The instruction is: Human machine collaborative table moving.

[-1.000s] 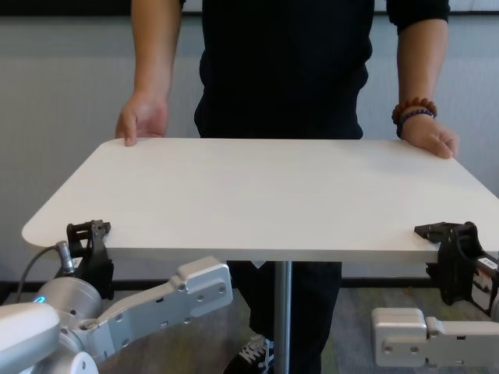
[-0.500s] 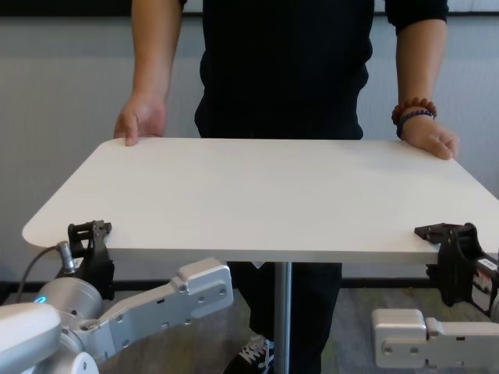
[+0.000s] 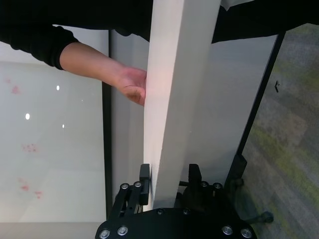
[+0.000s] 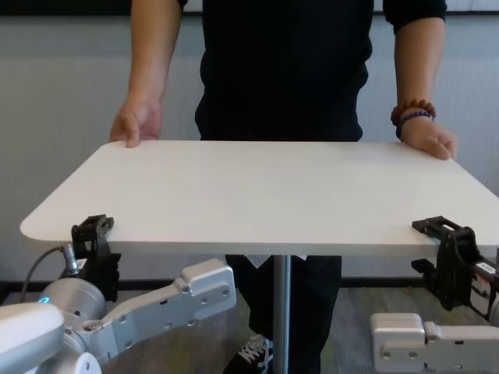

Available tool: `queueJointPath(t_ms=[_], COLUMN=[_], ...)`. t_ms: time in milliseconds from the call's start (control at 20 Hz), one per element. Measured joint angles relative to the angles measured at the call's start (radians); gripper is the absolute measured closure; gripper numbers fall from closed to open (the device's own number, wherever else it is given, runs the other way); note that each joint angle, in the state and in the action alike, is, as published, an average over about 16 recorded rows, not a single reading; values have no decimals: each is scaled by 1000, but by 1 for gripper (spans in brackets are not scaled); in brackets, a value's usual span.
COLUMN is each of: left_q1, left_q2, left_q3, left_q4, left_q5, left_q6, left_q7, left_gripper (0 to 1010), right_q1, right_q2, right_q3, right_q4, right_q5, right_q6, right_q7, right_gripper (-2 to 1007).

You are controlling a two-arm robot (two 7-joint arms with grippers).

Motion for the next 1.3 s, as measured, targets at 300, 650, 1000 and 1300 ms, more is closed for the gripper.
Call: queueJointPath(t_ms=[300,650,1000,1300], left_q1=[3,39,137,258], left_q2=[2,14,42,69], left_q3=[1,1,-20,-79], left_q4=[-5,-68,-227,-428], left_q5=[2,6,-5,-77], left_q6=[2,17,35,25], left_q7=[-4,-29,-84,-173], left_gripper=[361,154,38,8], right_q1=[0,-31,-123,-235], right_q2=[0,21,73,122], right_q3=[-1,2,24,77], right_q4=[-1,-57,-205,-381], right_q5=[-1,-4,5,82], right_q6=[1,14,37,14], right_q7=[2,18,55,96], right_gripper=[289,102,15,4])
